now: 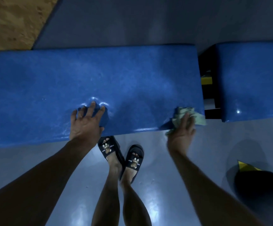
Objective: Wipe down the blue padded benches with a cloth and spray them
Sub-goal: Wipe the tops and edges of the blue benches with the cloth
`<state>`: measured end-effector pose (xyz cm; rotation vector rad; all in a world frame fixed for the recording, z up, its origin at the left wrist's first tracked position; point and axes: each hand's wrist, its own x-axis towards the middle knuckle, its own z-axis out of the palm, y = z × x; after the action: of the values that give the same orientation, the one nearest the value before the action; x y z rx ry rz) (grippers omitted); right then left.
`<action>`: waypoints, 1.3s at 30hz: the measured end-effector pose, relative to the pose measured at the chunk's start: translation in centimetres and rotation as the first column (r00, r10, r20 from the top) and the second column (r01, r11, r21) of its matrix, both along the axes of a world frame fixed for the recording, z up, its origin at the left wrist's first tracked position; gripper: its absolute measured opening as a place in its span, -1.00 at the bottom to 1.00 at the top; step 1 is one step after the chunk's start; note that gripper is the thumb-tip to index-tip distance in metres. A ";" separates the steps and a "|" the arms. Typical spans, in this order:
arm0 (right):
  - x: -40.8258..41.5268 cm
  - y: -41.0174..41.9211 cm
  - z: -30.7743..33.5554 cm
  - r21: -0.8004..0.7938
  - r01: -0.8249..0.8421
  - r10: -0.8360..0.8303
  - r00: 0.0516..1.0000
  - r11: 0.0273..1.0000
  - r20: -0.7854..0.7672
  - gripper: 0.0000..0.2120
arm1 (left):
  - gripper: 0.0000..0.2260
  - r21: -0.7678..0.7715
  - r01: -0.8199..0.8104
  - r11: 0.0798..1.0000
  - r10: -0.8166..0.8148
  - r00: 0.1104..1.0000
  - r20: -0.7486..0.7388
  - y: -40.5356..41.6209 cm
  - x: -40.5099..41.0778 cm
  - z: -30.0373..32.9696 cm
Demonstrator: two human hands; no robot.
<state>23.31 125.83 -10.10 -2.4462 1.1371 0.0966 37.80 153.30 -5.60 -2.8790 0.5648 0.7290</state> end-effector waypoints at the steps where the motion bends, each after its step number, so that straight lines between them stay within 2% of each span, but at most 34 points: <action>1: 0.2 2.8 -0.3 0.037 -0.059 0.059 0.998 0.998 0.018 -0.16 | -0.31 0.002 -0.004 1.000 0.004 1.000 -0.004 0.0 0.1 0.0; 3: -0.1 8.0 -0.2 0.104 -0.300 0.294 0.953 0.948 0.066 -0.23 | -0.30 0.008 -0.002 1.000 0.002 1.000 -0.009 -0.1 0.2 0.1; 5: -0.5 10.3 0.6 0.165 -0.535 0.517 0.844 0.829 0.141 -0.31 | -0.30 0.006 0.003 1.000 -0.003 1.000 -0.011 0.0 0.4 0.1; 7: -0.1 8.3 1.0 0.150 -0.666 0.645 0.746 0.731 0.165 -0.27 | -0.30 0.001 0.010 1.000 -0.010 1.000 -0.016 0.0 0.5 0.2; 9: 0.2 4.2 1.1 0.093 -0.706 0.694 0.707 0.702 0.137 -0.23 | -0.30 -0.009 0.015 1.000 -0.015 1.000 -0.011 0.1 0.5 0.3; 10: 0.2 1.7 1.1 0.063 -0.694 0.684 0.719 0.717 0.123 -0.23 | -0.30 -0.006 0.018 1.000 -0.018 1.000 -0.009 0.0 0.5 0.3; 12: 0.0 -3.2 1.5 -0.001 -0.594 0.593 0.802 0.804 0.071 -0.23 | -0.30 0.002 0.027 1.000 -0.027 1.000 -0.007 0.0 0.4 0.1; 16: -0.8 -9.4 2.3 -0.050 -0.246 0.246 0.969 0.968 -0.013 -0.16 | -0.30 -0.002 0.036 0.999 -0.036 0.999 0.008 0.4 0.4 -0.2; 18: -0.8 -10.4 2.2 -0.031 -0.053 0.052 0.998 0.998 -0.019 -0.13 | -0.30 0.001 0.044 0.999 -0.044 0.999 0.014 0.3 0.4 -0.2; 20: -0.3 -9.3 1.9 -0.026 0.022 -0.023 0.999 0.999 -0.046 -0.11 | -0.30 0.007 0.039 0.999 -0.039 0.999 0.008 0.2 0.4 -0.3; 22: -0.1 -6.5 1.8 -0.035 -0.049 0.047 0.998 0.998 -0.037 -0.12 | -0.30 -0.011 0.027 1.000 -0.027 1.000 0.008 0.2 0.4 -0.5; 24: -0.4 -3.5 1.9 -0.055 -0.306 0.307 0.952 0.950 0.003 -0.17 | -0.30 -0.028 0.015 0.999 -0.015 1.000 0.015 0.4 0.2 -0.6; 26: -0.6 -2.6 2.1 -0.059 -0.594 0.594 0.804 0.802 -0.008 -0.26 | -0.30 -0.039 0.016 0.999 -0.015 1.000 0.010 0.5 0.3 -0.6; 27: -0.4 -3.3 2.3 -0.061 -0.684 0.685 0.729 0.727 -0.016 -0.29 | -0.30 -0.044 0.018 0.999 -0.018 1.000 0.009 0.6 0.4 -0.5; 28: 0.1 -4.4 2.6 -0.075 -0.721 0.722 0.692 0.688 -0.027 -0.33 | -0.30 -0.053 0.019 0.998 -0.019 1.000 0.009 0.6 0.4 -0.5; 29: 0.4 -5.6 2.9 -0.104 -0.704 0.704 0.709 0.703 -0.041 -0.36 | -0.30 -0.066 0.019 0.998 -0.019 1.000 0.010 0.7 0.4 -0.4; 30: 0.8 -6.9 3.2 -0.137 -0.639 0.640 0.767 0.757 -0.048 -0.39 | -0.30 -0.078 0.022 0.997 -0.021 1.000 0.015 0.8 0.4 -0.4; 32: 1.3 -9.1 3.7 -0.147 -0.419 0.414 0.908 0.896 -0.067 -0.41 | -0.30 -0.095 0.030 0.995 -0.028 0.999 0.017 1.0 0.4 -0.5; 33: 1.6 -9.5 3.8 -0.149 -0.326 0.314 0.945 0.934 -0.097 -0.41 | -0.30 -0.108 0.033 0.994 -0.031 0.999 0.017 1.2 0.4 -0.6; 34: 1.9 -9.5 4.0 -0.176 -0.276 0.258 0.958 0.945 -0.123 -0.44 | -0.29 -0.128 0.039 0.991 -0.037 0.999 0.019 1.4 0.5 -0.7; 36: 2.3 -8.7 4.3 -0.228 -0.282 0.253 0.956 0.932 -0.146 -0.44 | -0.28 -0.185 0.078 0.980 -0.072 0.997 0.040 2.1 0.5 -0.6; 39: 2.8 -7.0 4.1 -0.182 -0.195 0.178 0.978 0.964 -0.105 -0.48 | -0.30 -0.293 0.186 0.938 -0.160 0.981 0.110 3.9 0.2 -0.6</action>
<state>26.12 118.79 -5.97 -2.7430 0.9887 0.1604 37.98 157.20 -6.16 -3.0600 0.9835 0.5308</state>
